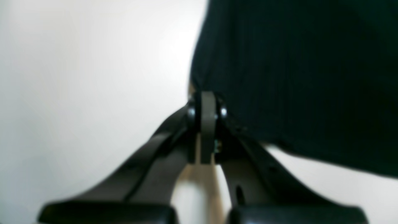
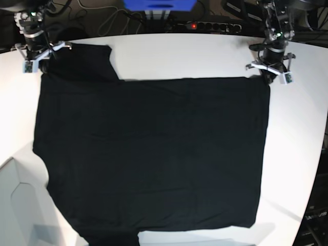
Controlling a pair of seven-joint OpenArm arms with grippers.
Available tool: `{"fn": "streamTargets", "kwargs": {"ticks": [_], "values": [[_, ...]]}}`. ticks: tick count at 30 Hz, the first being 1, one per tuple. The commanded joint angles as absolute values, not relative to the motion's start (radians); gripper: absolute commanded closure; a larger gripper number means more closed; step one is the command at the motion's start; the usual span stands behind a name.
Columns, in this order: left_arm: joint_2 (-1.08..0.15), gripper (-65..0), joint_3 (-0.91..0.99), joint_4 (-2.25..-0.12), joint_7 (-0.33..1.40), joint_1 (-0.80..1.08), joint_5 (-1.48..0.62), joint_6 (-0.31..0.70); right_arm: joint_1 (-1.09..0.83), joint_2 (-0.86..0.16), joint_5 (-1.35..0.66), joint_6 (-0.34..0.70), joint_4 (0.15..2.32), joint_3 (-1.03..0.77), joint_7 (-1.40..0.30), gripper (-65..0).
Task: Fold the T-shirt properly
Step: 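Grasp the shirt's shoulder corners with both grippers and pull them apart, then lift the shoulder edge with both grippers and fold it over the shirt body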
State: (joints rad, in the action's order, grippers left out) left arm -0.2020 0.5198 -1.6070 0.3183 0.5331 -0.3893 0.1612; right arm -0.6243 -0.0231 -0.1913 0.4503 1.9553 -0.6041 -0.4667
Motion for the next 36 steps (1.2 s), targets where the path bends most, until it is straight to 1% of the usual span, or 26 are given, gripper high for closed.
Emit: {"fn": "streamTargets", "kwargs": {"ticks": [1,9,17,24,27,30,36], "values": [[-0.216,0.0,0.533,-1.643,0.297,0.541,-0.395,0.160,-0.645,-0.025,-0.196,0.466,1.982,-0.616,-0.447,0.0],[-0.216,0.0,0.539,-1.732,0.298,0.621,-0.398,0.160,-0.748,-0.021,-0.199,0.466,2.008,-0.611,-0.441,0.0],[-0.216,0.0,0.578,-1.728,0.295,0.685,-0.398,0.160,-0.846,-0.022,-0.199,0.466,2.006,-0.618,-0.438,0.0],[-0.222,0.0,0.582,-1.776,0.295,0.745,-0.400,0.160,-0.895,-0.021,-0.199,0.466,2.009,-0.619,-0.326,0.0],[-0.217,0.0,0.582,-1.830,0.295,0.746,-0.400,0.160,-0.883,-0.021,-0.199,0.466,2.011,-0.619,-0.311,0.0],[-0.217,0.0,0.582,-1.870,0.297,0.736,-0.394,0.160,-0.822,-0.021,-0.199,0.466,2.014,-0.621,-0.312,0.0],[-0.223,0.0,0.582,-1.879,0.306,0.621,-0.389,0.157,-0.670,-0.022,-0.191,0.466,2.018,-0.621,-0.320,0.0]]}}
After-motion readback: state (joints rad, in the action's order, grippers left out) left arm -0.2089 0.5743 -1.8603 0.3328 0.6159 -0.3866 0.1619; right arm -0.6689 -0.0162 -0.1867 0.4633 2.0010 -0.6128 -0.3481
